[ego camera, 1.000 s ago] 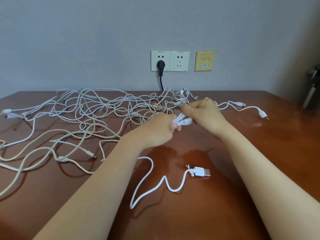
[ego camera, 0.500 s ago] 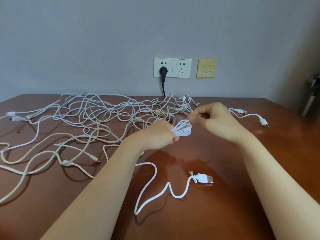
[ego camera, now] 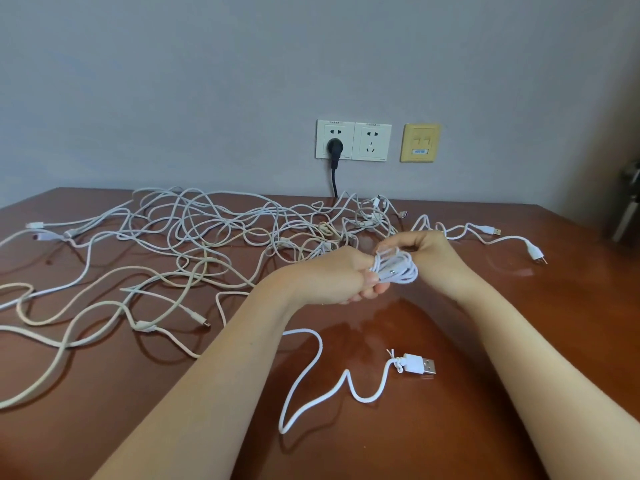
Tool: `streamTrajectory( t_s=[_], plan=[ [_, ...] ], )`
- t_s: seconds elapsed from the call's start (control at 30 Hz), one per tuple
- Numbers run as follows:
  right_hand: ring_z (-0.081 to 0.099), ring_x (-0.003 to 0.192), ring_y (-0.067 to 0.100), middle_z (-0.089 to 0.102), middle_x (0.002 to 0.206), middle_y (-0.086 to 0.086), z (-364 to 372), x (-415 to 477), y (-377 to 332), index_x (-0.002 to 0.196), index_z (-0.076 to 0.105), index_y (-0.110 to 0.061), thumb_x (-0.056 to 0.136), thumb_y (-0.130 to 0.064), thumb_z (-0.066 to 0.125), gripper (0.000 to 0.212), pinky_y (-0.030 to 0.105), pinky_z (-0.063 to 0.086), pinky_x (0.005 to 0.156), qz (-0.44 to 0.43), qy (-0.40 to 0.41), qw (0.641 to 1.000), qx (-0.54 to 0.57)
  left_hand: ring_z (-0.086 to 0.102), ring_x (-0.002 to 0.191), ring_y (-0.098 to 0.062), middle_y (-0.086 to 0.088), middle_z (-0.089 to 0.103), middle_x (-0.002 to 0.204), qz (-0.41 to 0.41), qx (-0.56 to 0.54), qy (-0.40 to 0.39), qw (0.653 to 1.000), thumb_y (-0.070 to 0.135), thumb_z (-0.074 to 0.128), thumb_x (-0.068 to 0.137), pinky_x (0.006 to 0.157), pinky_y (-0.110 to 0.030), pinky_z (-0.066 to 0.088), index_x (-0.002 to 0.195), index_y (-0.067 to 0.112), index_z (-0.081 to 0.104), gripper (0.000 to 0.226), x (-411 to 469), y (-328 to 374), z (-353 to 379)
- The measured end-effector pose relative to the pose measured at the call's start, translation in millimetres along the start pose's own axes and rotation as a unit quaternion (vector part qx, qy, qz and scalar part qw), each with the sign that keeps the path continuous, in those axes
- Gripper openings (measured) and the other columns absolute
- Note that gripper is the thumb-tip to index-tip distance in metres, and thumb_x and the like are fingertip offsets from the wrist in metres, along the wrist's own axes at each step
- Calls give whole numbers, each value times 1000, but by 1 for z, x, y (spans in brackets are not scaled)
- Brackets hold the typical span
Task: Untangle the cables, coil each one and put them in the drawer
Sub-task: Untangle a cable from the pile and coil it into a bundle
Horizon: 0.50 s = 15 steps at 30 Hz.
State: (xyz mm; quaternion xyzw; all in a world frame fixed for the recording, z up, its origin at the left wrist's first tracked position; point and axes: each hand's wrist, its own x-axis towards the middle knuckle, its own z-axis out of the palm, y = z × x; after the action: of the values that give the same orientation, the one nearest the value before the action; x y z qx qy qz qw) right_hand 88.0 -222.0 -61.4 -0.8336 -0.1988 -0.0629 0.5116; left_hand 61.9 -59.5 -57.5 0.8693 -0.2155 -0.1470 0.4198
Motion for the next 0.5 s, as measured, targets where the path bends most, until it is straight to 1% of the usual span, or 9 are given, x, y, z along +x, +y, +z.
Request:
streamTrajectory(
  t_s=[0.07, 0.13, 0.17, 0.23, 0.27, 0.33, 0.4, 0.43, 0.5],
  plan=[
    [45, 40, -7, 54, 41, -19, 3, 0, 2, 80, 68, -15, 86, 8, 54, 28, 5, 37, 47, 6, 4, 1000, -15, 37, 53, -6, 6, 44, 62, 8, -24, 74, 997, 6, 33, 99, 50, -14, 32, 69, 20, 50, 37, 0, 3, -4],
    [39, 38, -2, 47, 38, -16, 9, 0, 0, 76, 69, -17, 89, -7, 58, 20, 10, 30, 47, 10, 24, 999, -29, 38, 58, -11, 3, 47, 67, 11, -34, 147, 989, 8, 34, 99, 58, -23, 34, 71, 22, 52, 36, 5, -2, -8],
    [44, 43, 1, 54, 44, -13, 13, 0, -1, 72, 69, -19, 89, -14, 60, 20, 17, 33, 52, 6, 39, 999, -37, 39, 61, -14, 1, 48, 69, 6, -34, 178, 983, 9, 34, 99, 61, -26, 33, 73, 20, 53, 34, 7, -2, -9],
    [61, 67, 13, 71, 70, 3, 23, 3, -1, 73, 73, -17, 90, -26, 61, 22, 32, 41, 67, -2, 65, 995, -82, 40, 67, -21, -3, 46, 69, -6, -13, 227, 974, 9, 35, 98, 61, -27, 29, 74, 13, 51, 30, 8, -1, -10],
    [61, 78, 21, 71, 78, 9, 29, 2, -3, 76, 72, -15, 90, -31, 59, 25, 33, 42, 73, -9, 72, 989, -128, 41, 72, -22, -5, 47, 72, -15, 9, 251, 968, 9, 35, 98, 58, -29, 25, 74, 11, 49, 28, 8, 0, -10],
    [58, 83, 30, 66, 77, 8, 38, -1, -7, 77, 64, -14, 93, -32, 52, 27, 35, 43, 73, -36, 65, 970, -231, 47, 88, -29, -16, 57, 94, -34, 32, 301, 952, 10, 35, 98, 58, -30, 19, 89, 7, 53, 20, 6, 3, -9],
    [55, 87, 34, 61, 84, 9, 44, -6, -14, 78, 52, -19, 96, -28, 44, 22, 35, 38, 68, -72, 42, 948, -307, 48, 113, -31, -17, 56, 122, -40, 17, 346, 937, 10, 37, 98, 63, -25, 22, 117, 2, 49, 24, 7, -2, -10],
    [54, 90, 35, 60, 91, 9, 45, -8, -18, 80, 47, -20, 97, -27, 41, 20, 34, 35, 67, -90, 29, 938, -335, 46, 118, -30, -16, 54, 127, -42, 7, 362, 931, 9, 39, 98, 63, -21, 23, 124, 2, 44, 28, 8, -5, -11],
    [53, 97, 34, 57, 104, 8, 46, -11, -21, 88, 47, -17, 99, -24, 37, 16, 34, 35, 70, -142, 17, 910, -389, 47, 119, -30, -16, 53, 128, -43, 13, 370, 928, 7, 41, 97, 62, -18, 22, 124, 0, 41, 29, 9, -8, -12]
  ],
)
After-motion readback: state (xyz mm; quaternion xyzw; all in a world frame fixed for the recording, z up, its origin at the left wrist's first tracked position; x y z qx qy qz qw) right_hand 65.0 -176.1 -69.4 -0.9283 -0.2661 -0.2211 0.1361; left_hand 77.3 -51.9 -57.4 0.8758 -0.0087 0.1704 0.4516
